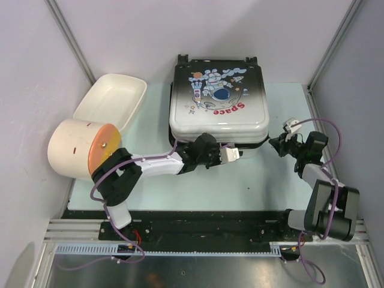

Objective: Open, take out, and arrange the luggage

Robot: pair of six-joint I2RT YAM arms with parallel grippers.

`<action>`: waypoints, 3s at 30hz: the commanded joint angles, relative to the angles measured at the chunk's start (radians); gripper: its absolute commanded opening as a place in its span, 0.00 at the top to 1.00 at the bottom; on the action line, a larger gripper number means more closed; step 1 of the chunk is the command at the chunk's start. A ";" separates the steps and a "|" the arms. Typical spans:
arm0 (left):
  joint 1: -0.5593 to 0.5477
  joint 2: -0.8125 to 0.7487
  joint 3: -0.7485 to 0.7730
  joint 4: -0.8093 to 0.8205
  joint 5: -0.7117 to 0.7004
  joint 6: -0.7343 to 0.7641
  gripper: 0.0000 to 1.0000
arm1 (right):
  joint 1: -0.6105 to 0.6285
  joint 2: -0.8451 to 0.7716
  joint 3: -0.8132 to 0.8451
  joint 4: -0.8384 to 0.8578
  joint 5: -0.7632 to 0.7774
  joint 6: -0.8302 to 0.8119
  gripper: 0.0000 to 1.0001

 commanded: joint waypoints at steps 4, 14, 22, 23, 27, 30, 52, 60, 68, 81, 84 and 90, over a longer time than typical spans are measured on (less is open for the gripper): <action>0.150 0.115 -0.089 -0.443 -0.355 0.142 1.00 | 0.011 0.175 0.176 0.325 0.146 0.065 1.00; 0.156 0.126 -0.078 -0.440 -0.355 0.180 1.00 | 0.063 0.437 0.381 0.426 0.148 0.097 1.00; 0.159 0.123 -0.052 -0.452 -0.353 0.167 1.00 | 0.098 0.566 0.514 0.489 0.140 0.169 1.00; 0.161 0.105 -0.042 -0.463 -0.324 0.157 0.96 | 0.098 0.565 0.514 0.484 0.136 0.169 1.00; 0.147 -0.021 0.052 -0.521 -0.209 0.101 0.49 | 0.081 0.539 0.515 0.403 0.143 0.154 0.92; 0.128 -0.155 0.185 -0.566 -0.054 0.046 0.19 | 0.055 0.498 0.514 0.345 0.143 0.169 0.62; 0.766 -0.099 0.699 -0.554 0.411 -0.663 0.01 | 0.193 -0.067 0.523 -0.700 0.185 0.049 0.18; 0.782 0.118 0.739 -0.546 0.582 -0.752 0.07 | 0.358 -0.104 0.523 -0.847 0.188 0.014 0.21; 0.534 0.104 0.606 -0.506 0.670 -0.754 0.13 | 0.344 -0.165 0.524 -0.872 0.222 -0.023 0.19; 0.435 -0.001 0.436 -0.275 0.618 -0.981 0.07 | 0.305 -0.251 0.526 -0.919 0.219 -0.073 0.18; 0.498 -0.084 0.387 -0.235 0.561 -1.033 0.05 | 0.322 -0.251 0.524 -0.898 0.223 -0.060 0.19; 0.590 -0.242 0.246 -0.216 0.376 -1.119 0.00 | 0.338 -0.242 0.523 -0.853 0.223 -0.011 0.18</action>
